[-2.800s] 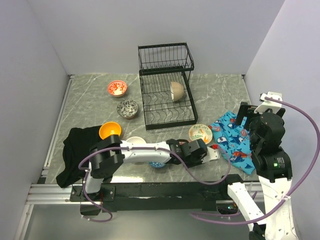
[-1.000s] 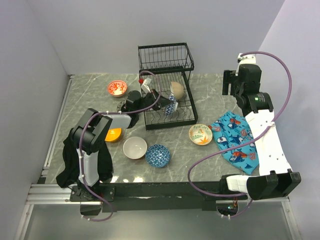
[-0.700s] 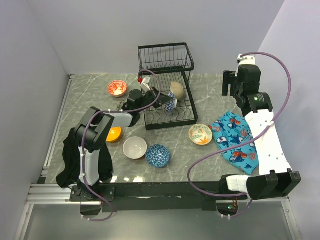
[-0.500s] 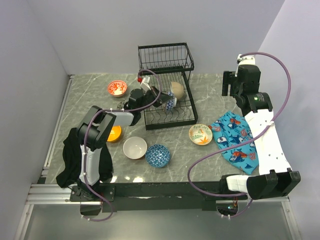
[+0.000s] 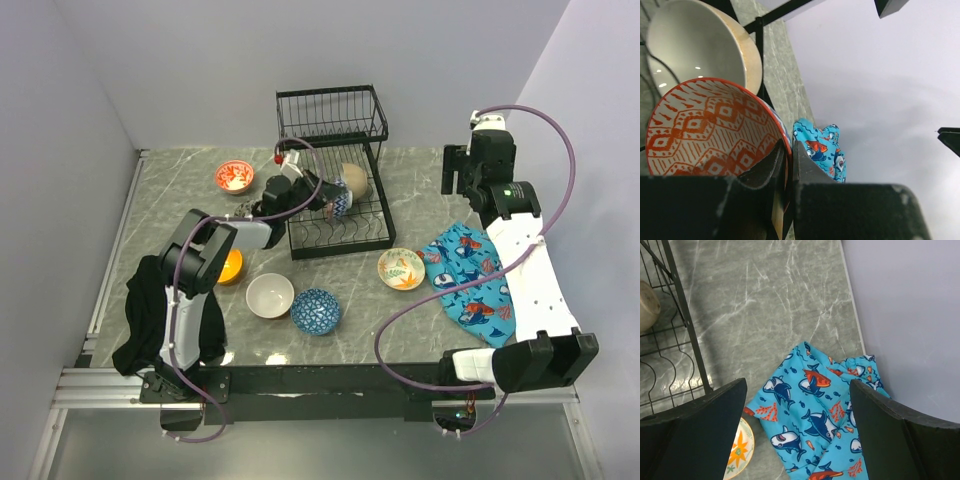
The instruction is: Load the bowls into the dish rack
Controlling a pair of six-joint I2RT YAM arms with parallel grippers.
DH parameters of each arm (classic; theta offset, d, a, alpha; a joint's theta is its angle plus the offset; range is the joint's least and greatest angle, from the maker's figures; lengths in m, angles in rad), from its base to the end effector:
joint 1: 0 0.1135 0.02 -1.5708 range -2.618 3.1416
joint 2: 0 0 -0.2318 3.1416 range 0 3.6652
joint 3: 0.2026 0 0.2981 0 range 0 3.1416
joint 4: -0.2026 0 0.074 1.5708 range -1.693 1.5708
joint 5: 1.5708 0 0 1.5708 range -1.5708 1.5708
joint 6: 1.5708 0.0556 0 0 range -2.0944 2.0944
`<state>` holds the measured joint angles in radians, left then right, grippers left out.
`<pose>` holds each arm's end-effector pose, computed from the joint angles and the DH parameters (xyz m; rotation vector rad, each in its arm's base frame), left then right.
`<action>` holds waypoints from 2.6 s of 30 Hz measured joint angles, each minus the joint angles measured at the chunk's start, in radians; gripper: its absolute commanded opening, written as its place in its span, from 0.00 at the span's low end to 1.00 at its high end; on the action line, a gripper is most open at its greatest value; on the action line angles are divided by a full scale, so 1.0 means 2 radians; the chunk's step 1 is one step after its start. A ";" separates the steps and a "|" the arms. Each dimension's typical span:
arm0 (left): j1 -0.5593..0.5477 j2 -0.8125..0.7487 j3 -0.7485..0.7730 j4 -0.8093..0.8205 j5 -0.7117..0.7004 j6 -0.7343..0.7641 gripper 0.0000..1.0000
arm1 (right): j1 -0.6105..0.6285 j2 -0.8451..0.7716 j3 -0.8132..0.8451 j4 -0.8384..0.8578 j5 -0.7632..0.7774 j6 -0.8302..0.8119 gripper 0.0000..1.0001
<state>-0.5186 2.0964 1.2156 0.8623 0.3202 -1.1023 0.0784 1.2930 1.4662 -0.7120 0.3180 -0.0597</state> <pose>0.4214 -0.2606 0.1246 -0.2429 1.7930 -1.4700 0.3429 0.0095 0.3808 0.0454 2.0956 -0.3237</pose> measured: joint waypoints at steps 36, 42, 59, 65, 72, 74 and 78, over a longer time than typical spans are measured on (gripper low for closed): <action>0.000 0.041 0.049 0.026 0.029 0.048 0.01 | 0.010 0.007 -0.023 0.003 -0.071 -0.009 0.70; 0.002 -0.001 0.022 0.047 0.077 0.052 0.01 | 0.041 -0.048 -0.152 0.052 -0.139 -0.053 0.71; -0.004 -0.070 -0.060 0.099 0.174 0.068 0.02 | 0.052 -0.012 -0.204 0.187 -0.212 -0.017 0.76; -0.045 -0.047 -0.048 0.137 0.150 0.044 0.01 | 0.050 -0.011 -0.179 0.186 -0.201 0.015 0.76; -0.087 0.007 -0.012 0.141 0.093 0.010 0.01 | 0.043 -0.011 -0.140 0.162 -0.186 0.046 0.76; -0.087 0.020 -0.008 0.139 0.076 0.002 0.01 | 0.040 -0.010 -0.127 0.154 -0.183 0.049 0.75; -0.085 0.053 0.017 0.133 0.046 -0.013 0.01 | 0.034 -0.006 -0.101 0.143 -0.181 0.050 0.75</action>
<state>-0.6888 2.2017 1.2495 1.1282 0.4118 -1.1278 0.1463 1.2800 1.2633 -0.4263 -0.0448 0.0402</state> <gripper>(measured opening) 0.112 0.756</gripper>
